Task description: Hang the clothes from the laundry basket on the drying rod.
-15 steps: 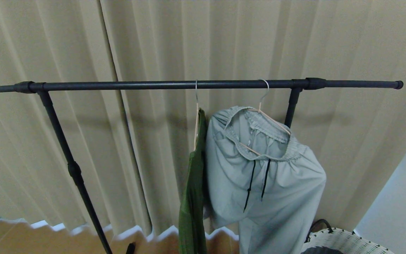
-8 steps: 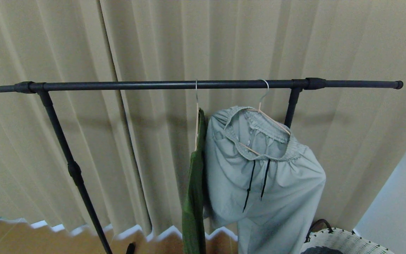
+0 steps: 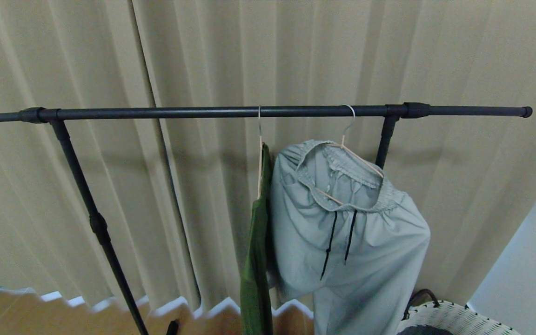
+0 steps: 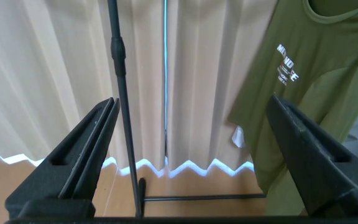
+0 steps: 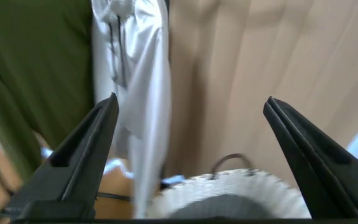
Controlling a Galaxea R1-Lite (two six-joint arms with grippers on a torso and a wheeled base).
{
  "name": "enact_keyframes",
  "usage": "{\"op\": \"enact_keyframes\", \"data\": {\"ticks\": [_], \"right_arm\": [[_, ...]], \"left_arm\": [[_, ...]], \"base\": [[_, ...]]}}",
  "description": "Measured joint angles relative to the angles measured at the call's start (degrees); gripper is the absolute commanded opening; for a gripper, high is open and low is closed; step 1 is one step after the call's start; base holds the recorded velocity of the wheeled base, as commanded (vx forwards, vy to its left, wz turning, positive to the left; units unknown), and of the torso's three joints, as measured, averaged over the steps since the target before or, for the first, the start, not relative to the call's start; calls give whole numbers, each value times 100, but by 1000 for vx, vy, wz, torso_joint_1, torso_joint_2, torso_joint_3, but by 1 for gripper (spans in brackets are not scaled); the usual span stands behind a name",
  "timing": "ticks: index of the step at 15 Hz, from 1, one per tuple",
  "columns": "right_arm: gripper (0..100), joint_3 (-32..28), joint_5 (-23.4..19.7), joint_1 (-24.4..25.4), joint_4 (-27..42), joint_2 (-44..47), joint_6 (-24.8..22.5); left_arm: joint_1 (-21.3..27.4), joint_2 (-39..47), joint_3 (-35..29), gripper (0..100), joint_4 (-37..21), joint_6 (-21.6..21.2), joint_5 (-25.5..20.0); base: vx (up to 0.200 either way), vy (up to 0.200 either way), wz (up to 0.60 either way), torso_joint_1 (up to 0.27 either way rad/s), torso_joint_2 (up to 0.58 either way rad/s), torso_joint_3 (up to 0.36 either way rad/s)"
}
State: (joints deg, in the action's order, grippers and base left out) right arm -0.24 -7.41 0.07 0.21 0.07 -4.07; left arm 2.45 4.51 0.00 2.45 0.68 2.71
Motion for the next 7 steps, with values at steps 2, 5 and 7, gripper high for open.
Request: {"op": "enact_keyframes", "data": {"ticks": [2, 5, 7], "right_arm": [[100, 13, -13, 0, 0, 0, 20], [100, 20, -16, 0, -13, 0, 222], [100, 22, 38, 0, -18, 0, 238]], "left_arm": [[0, 0, 0, 100, 0, 0, 0], [0, 0, 0, 100, 1, 0, 0], [0, 0, 0, 100, 0, 5, 0]], "base": [[0, 0, 0, 0, 0, 0], [0, 0, 0, 0, 0, 0], [0, 0, 0, 0, 0, 0]]}}
